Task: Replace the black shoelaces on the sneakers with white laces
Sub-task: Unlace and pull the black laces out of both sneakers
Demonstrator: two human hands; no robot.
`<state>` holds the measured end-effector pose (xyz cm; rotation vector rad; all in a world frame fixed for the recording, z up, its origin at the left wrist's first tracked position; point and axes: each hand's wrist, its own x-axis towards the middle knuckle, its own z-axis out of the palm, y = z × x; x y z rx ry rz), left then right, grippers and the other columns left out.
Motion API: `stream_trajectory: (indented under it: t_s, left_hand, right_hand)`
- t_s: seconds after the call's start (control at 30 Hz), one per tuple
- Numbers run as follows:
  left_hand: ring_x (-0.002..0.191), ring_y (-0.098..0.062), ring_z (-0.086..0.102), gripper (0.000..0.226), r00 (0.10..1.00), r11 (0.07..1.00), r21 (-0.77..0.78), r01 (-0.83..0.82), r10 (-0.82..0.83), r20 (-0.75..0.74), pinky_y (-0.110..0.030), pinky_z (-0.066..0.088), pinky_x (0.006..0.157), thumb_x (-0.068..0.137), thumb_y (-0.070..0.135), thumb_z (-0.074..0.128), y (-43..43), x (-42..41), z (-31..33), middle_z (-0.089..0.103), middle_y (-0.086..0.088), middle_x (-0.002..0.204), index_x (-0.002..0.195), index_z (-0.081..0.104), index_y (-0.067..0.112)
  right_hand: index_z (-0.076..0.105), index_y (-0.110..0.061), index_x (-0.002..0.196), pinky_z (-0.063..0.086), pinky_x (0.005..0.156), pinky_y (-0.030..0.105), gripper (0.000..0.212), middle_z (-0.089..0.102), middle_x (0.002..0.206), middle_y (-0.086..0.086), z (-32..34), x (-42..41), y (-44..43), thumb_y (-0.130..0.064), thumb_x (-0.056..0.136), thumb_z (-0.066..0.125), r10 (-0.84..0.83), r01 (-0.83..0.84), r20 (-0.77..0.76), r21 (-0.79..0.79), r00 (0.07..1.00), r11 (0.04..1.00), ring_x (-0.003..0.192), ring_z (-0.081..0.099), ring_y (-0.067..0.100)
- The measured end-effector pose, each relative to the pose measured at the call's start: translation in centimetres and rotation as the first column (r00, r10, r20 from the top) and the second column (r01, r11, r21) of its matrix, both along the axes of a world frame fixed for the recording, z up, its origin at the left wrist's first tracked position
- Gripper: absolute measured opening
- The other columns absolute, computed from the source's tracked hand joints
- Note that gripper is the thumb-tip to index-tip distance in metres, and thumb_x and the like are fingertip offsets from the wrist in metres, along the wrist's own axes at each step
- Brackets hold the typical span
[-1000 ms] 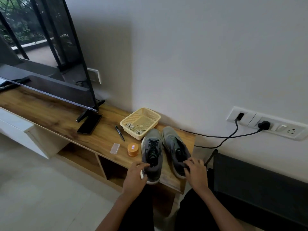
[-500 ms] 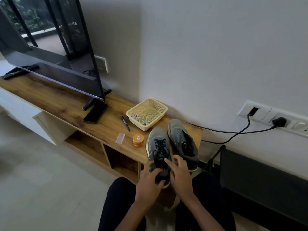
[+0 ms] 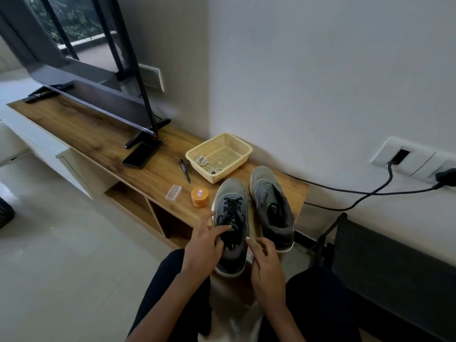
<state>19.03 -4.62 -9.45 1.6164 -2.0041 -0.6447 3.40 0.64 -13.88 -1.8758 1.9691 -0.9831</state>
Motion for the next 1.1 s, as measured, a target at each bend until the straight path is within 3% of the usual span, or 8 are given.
stream_trajectory:
  t_s: [0.13,0.2,0.37,0.53,0.67,0.83,1.0,1.1]
  left_hand:
    - [0.132,-0.017,0.033,0.033,0.904,0.978,-0.113,0.177,-0.116,0.412,-0.031,0.041,0.103,0.095,0.031,0.048,-2.1,0.4,0.7,0.023,0.002,0.152,0.128,0.055,0.031]
    - [0.129,-0.014,0.037,0.029,0.883,0.971,-0.102,0.215,-0.149,0.445,-0.028,0.044,0.098,0.097,0.035,0.044,-2.4,0.4,0.7,0.025,0.004,0.15,0.123,0.054,0.028]
    - [0.104,0.005,0.048,0.014,0.995,0.985,-0.167,0.029,-0.045,-0.09,-0.01,0.043,0.08,0.098,0.023,0.039,-1.6,0.7,0.3,0.048,0.013,0.119,0.103,0.052,0.024]
    - [0.078,-0.003,0.054,0.021,0.773,0.969,0.175,-0.174,0.244,-0.585,-0.012,0.045,0.066,0.091,-0.003,0.046,-1.8,0.4,1.2,0.057,-0.002,0.09,0.085,0.048,0.016]
    - [0.065,-0.009,0.048,0.004,0.576,0.942,0.272,-0.198,0.336,-0.745,-0.018,0.041,0.057,0.096,0.015,0.048,-2.1,0.5,2.2,0.054,-0.002,0.081,0.096,0.049,0.019]
    - [0.057,-0.004,0.047,0.032,0.366,0.943,0.255,-0.213,0.319,-0.874,-0.02,0.038,0.054,0.094,0.04,0.038,-2.0,1.9,5.0,0.057,0.003,0.073,0.098,0.058,0.015]
    - [0.069,-0.01,0.057,0.033,0.083,0.875,0.33,-0.354,0.38,-0.921,-0.021,0.048,0.061,0.097,0.042,0.04,-1.8,6.0,6.7,0.064,0.002,0.081,0.102,0.059,0.016]
    - [0.095,-0.02,0.062,0.042,0.205,0.78,0.393,-0.488,0.54,-0.816,-0.027,0.052,0.072,0.095,0.025,0.054,-1.0,7.6,5.8,0.06,-0.009,0.121,0.135,0.041,0.018]
  right_hand:
    - [0.062,-0.016,0.12,0.052,0.07,0.029,0.049,0.054,0.121,0.009,-0.5,0.5,-0.2,-0.027,0.091,0.025,-0.002,0.003,0.031,-0.02,1.0,1.0,0.1,0.06,0.022]
    - [0.063,-0.017,0.119,0.049,0.068,0.022,0.048,0.054,0.121,0.008,-0.6,0.7,-0.5,-0.027,0.091,0.026,0.008,-0.008,0.042,-0.014,0.999,1.0,0.097,0.059,0.017]
    - [0.064,-0.017,0.117,0.04,0.06,0.013,0.045,0.056,0.115,0.006,-0.6,1.3,-0.9,-0.024,0.09,0.029,-0.003,0.004,0.058,-0.016,0.998,1.0,0.09,0.051,0.007]
    - [0.063,-0.014,0.119,0.036,0.072,0.01,0.048,0.055,0.115,0.007,-0.4,1.5,-0.9,-0.024,0.09,0.028,-0.019,0.02,0.092,-0.013,0.996,1.0,0.095,0.045,0.005]
    - [0.061,-0.015,0.123,0.034,0.072,0.004,0.043,0.052,0.116,0.003,0.1,1.6,-0.8,-0.018,0.089,0.034,-0.028,0.026,0.109,0.015,0.994,1.0,0.092,0.037,-0.006]
    - [0.058,-0.018,0.125,0.034,0.069,-0.002,0.035,0.042,0.107,-0.01,0.6,1.5,-0.7,-0.007,0.096,0.042,-0.018,0.012,0.174,0.034,0.985,0.999,0.098,0.04,-0.021]
    - [0.057,-0.02,0.126,0.038,0.065,0.006,0.033,0.042,0.108,-0.011,0.9,1.8,-0.5,-0.012,0.097,0.045,-0.026,0.016,0.165,0.065,0.986,0.998,0.087,0.05,-0.001]
    - [0.063,-0.018,0.116,0.038,0.067,0.012,0.031,0.044,0.105,-0.005,2.3,2.0,-1.3,-0.025,0.094,0.043,-0.048,0.046,0.124,0.021,0.991,0.999,0.093,0.054,0.014]
